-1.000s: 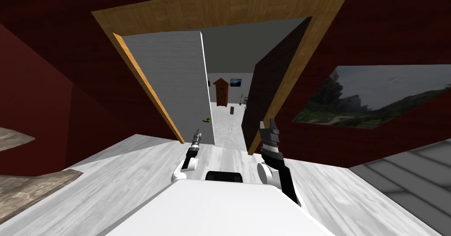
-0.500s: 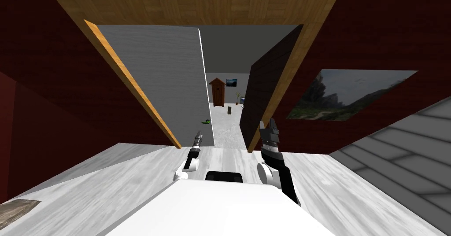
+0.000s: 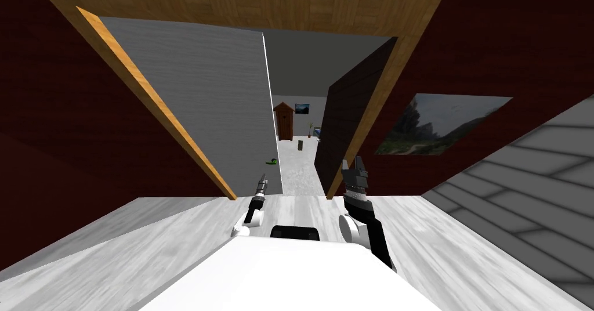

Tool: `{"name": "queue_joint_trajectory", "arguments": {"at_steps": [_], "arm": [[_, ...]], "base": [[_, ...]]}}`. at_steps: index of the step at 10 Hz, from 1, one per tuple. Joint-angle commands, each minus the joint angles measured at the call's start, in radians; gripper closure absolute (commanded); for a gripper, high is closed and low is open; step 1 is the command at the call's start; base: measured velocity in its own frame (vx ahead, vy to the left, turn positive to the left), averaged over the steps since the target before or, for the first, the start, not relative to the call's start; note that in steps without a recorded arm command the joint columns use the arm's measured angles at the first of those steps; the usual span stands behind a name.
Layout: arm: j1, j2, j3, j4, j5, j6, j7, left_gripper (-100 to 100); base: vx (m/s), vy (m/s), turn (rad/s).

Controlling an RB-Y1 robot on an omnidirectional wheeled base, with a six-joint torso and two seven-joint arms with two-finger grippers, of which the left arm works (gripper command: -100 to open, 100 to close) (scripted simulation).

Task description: Push the door open

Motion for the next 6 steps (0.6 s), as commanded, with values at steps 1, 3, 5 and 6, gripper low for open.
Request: {"name": "queue_joint_trajectory", "arguments": {"at_steps": [1, 3, 5, 6], "arm": [[-0.013, -0.003, 0.003, 0.032, 0.002, -0.005, 0.000, -100], [-0.031, -0.008, 0.006, 0.079, 0.004, -0.008, 0.000, -100], [-0.043, -0.013, 0.008, 0.112, 0.005, -0.011, 0.000, -100], [-0.051, -0.016, 0.010, 0.133, 0.006, -0.013, 0.000, -100]], "base": [[0.025, 0.097, -0.086], [0.001, 0.150, -0.140], [0.006, 0.114, -0.087], [0.011, 0.138, -0.116]]}}
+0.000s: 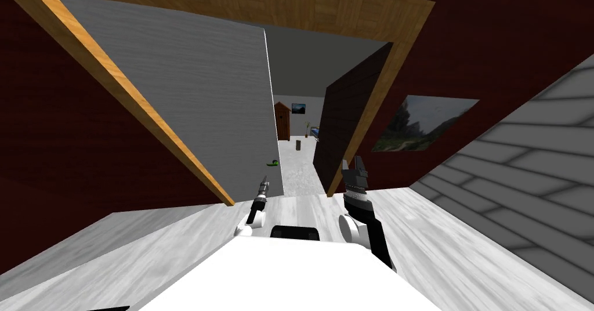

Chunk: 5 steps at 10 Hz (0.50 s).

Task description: Push the door open

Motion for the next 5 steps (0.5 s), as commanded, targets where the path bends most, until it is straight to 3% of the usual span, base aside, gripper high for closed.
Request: {"name": "queue_joint_trajectory", "arguments": {"at_steps": [1, 2, 5], "arm": [[-0.010, -0.006, 0.002, 0.029, 0.001, 0.000, 0.000, -100], [-0.005, -0.005, 0.001, 0.016, 0.001, 0.000, -0.001, -100], [-0.006, 0.007, 0.006, 0.024, 0.004, -0.006, -0.002, -100]], "base": [[0.039, 0.141, -0.181], [0.021, 0.063, -0.042], [0.148, 0.025, -0.022]]}}
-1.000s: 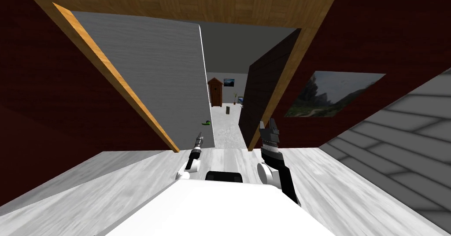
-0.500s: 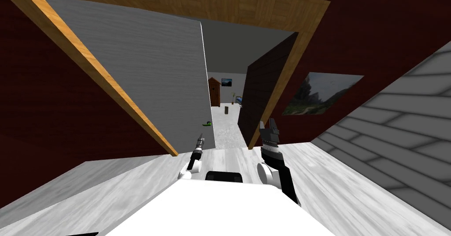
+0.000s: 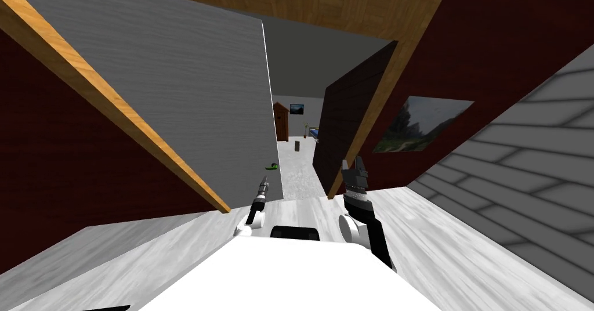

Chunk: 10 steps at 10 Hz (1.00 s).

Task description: Push the door open

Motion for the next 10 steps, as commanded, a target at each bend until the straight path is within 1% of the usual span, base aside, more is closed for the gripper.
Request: {"name": "queue_joint_trajectory", "arguments": {"at_steps": [1, 3, 5, 8, 9, 10], "arm": [[0.000, 0.004, 0.002, 0.004, 0.002, -0.004, -0.001, -100], [0.000, 0.006, 0.006, 0.009, 0.004, -0.009, -0.002, -100], [0.000, 0.003, 0.009, 0.015, 0.006, -0.015, -0.003, -100], [0.000, -0.007, 0.014, 0.022, 0.009, -0.022, -0.004, -100], [-0.001, -0.004, 0.013, 0.023, 0.009, -0.022, -0.004, -100], [-0.001, -0.004, 0.013, 0.023, 0.009, -0.022, -0.004, 100]], "base": [[0.208, 0.008, -0.016], [0.216, 0.044, -0.028], [0.199, 0.052, -0.025], [0.179, 0.032, -0.023], [0.080, 0.007, -0.003], [-0.011, -0.001, 0.003]]}}
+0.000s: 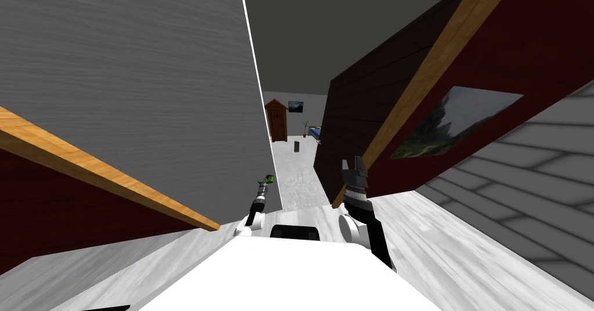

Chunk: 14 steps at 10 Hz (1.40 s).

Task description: Push the door open

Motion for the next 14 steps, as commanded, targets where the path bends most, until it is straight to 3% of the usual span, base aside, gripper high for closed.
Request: {"name": "queue_joint_trajectory", "arguments": {"at_steps": [1, 5, 6, 8, 12, 14], "arm": [[0.000, 0.000, 0.000, 0.000, 0.000, 0.000, 0.000, 100], [0.000, 0.000, 0.000, 0.000, 0.000, 0.000, 0.000, 100], [0.009, 0.008, 0.030, -0.004, 0.000, 0.005, 0.003, 100], [0.009, 0.008, 0.030, -0.004, 0.000, 0.005, 0.003, 100], [0.027, 0.022, 0.103, -0.019, 0.000, 0.009, 0.008, 100], [0.030, 0.024, 0.114, -0.022, 0.000, 0.010, 0.009, 100]], "base": [[-0.029, 0.003, -0.012], [-0.011, -0.002, 0.003], [0.102, -0.030, -0.070], [0.093, -0.011, -0.002], [0.149, -0.021, -0.046], [0.108, 0.006, -0.027]]}}
